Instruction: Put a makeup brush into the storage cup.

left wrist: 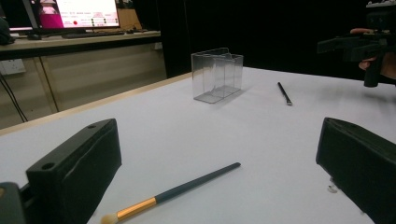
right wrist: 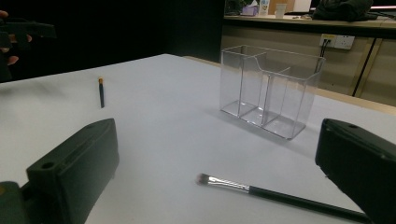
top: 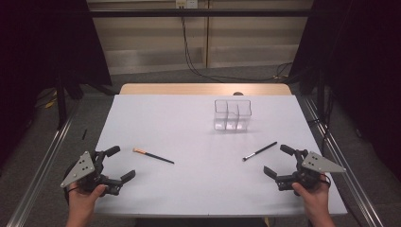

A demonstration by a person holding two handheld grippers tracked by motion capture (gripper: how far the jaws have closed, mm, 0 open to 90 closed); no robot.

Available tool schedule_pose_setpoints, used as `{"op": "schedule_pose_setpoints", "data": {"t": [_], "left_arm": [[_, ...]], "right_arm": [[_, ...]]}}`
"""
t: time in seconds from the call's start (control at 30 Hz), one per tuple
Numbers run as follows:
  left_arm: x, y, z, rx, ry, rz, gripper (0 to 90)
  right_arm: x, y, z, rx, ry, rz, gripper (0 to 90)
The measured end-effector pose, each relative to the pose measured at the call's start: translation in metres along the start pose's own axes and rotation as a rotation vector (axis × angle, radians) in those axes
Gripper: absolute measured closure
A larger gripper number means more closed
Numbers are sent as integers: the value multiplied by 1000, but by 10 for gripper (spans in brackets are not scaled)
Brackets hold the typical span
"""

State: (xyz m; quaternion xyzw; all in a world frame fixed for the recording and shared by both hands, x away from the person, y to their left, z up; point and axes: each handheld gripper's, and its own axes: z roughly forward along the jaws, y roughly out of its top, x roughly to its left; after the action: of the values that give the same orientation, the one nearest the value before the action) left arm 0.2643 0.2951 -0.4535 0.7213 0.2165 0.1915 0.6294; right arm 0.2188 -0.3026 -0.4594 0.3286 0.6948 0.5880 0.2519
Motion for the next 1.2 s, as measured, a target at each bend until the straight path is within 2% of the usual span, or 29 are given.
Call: {"op": "schedule_pose_setpoints", "data": {"t": [0.33,0.73,1.2], "left_arm": [[0,0,3,4,0,4,0],[1,-1,8,16,2,-12,0],[12,-1,18,50,25,-27,0]], "right_arm": [[0,0,0,1,-1,-2,0],[-1,0,1,3,3,-4,0],[0,-1,2,11,4,-3,0]]}}
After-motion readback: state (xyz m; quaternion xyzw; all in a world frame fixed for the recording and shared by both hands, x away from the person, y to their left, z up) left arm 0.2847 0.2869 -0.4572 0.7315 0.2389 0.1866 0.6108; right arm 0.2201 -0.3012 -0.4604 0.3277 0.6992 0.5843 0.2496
